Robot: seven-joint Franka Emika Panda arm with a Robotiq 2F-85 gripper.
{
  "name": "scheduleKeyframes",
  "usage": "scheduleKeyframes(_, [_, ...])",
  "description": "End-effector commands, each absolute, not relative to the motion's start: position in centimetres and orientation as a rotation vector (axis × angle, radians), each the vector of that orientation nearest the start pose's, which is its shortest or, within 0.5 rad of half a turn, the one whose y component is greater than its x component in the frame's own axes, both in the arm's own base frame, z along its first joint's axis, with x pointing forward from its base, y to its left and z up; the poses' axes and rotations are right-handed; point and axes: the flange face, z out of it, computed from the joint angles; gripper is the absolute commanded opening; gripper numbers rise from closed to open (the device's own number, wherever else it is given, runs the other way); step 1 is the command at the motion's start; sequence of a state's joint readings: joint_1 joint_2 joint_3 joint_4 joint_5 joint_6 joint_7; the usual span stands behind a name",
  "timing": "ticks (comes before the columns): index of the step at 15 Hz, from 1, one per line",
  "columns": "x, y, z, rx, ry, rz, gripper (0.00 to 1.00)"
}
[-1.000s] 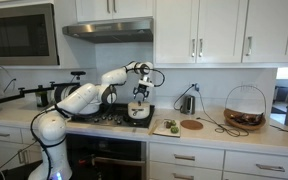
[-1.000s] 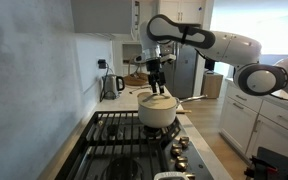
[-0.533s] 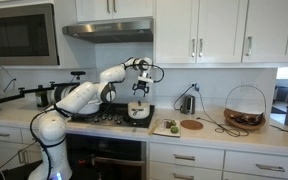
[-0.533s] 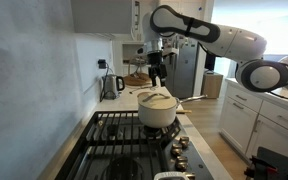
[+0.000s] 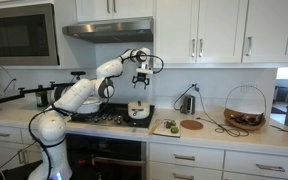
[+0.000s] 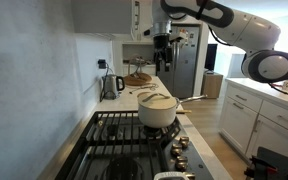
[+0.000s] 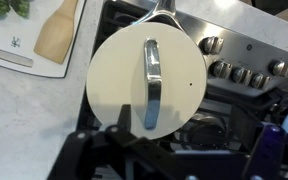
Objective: Pick the lid on the stove and put it on the uncovered pot
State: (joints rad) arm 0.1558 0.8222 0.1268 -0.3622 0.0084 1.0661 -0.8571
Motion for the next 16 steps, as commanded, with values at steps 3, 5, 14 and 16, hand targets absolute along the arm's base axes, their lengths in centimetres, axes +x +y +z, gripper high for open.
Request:
scheduleKeyframes(3, [66.0,10.4,62.0,-2.687,-1.466,0.164,1.00])
scheduleKeyframes(5, [65.7,9.3,62.9,-2.708,-1.425,0.152,1.00])
scheduleKeyframes(14, [66.3,9.3,62.3,-2.681,-1.462,0.123,1.00])
scheduleKeyframes(16, [66.3,9.3,62.3,-2.681,-1.462,0.123,1.00])
